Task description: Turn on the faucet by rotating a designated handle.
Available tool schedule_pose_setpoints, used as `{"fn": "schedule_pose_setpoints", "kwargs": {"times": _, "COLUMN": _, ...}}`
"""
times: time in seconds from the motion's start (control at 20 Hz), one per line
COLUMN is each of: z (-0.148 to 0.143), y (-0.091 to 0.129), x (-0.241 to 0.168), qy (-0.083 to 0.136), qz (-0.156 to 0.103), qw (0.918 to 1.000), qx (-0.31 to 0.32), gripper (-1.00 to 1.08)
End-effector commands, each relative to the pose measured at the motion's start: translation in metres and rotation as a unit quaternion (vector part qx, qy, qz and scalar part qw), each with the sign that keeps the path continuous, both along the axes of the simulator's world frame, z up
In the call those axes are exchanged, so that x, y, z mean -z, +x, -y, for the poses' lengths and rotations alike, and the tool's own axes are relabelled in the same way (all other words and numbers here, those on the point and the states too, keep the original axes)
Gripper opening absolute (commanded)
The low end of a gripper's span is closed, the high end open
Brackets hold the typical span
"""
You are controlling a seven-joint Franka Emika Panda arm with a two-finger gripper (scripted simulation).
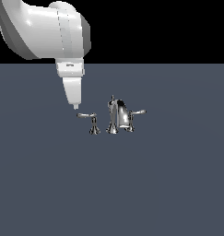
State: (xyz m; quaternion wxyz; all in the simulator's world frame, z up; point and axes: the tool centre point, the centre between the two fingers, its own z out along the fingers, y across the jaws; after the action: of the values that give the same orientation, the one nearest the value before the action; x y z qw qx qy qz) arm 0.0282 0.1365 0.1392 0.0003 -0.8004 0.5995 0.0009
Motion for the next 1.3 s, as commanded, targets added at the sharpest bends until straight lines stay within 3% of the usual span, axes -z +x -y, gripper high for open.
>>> {"fn": "schedule_pose_setpoints", "kwargs": {"times": 0.0, "z": 0.002, "y": 0.013, "x": 0.012, "qy": -0.001, "qz": 0.001, "qw": 0.9997, "qx": 0.022, "gripper": -1.0}}
{"fn": "schedule_pose_setpoints", "kwargs": {"times": 0.65, "z": 0.013, "y": 0.049, "x": 0.044, "qy": -0.001, "qz": 0.0, "qw": 0.9964, "qx": 0.084, "gripper": -1.0}}
{"fn": "schedule_pose_setpoints", "kwargs": {"times": 1.0, "z": 0.013, "y": 0.049, "x": 0.044, "qy": -0.001, "qz": 0.0, "qw": 0.9963, "qx": 0.086, "gripper": -1.0}}
{"fn": "schedule_pose_setpoints", "kwargs": {"times": 1.25, "z": 0.009, "y": 0.035, "x": 0.044, "qy": -0.001, "qz": 0.0, "qw": 0.9963, "qx": 0.086, "gripper": -1.0}}
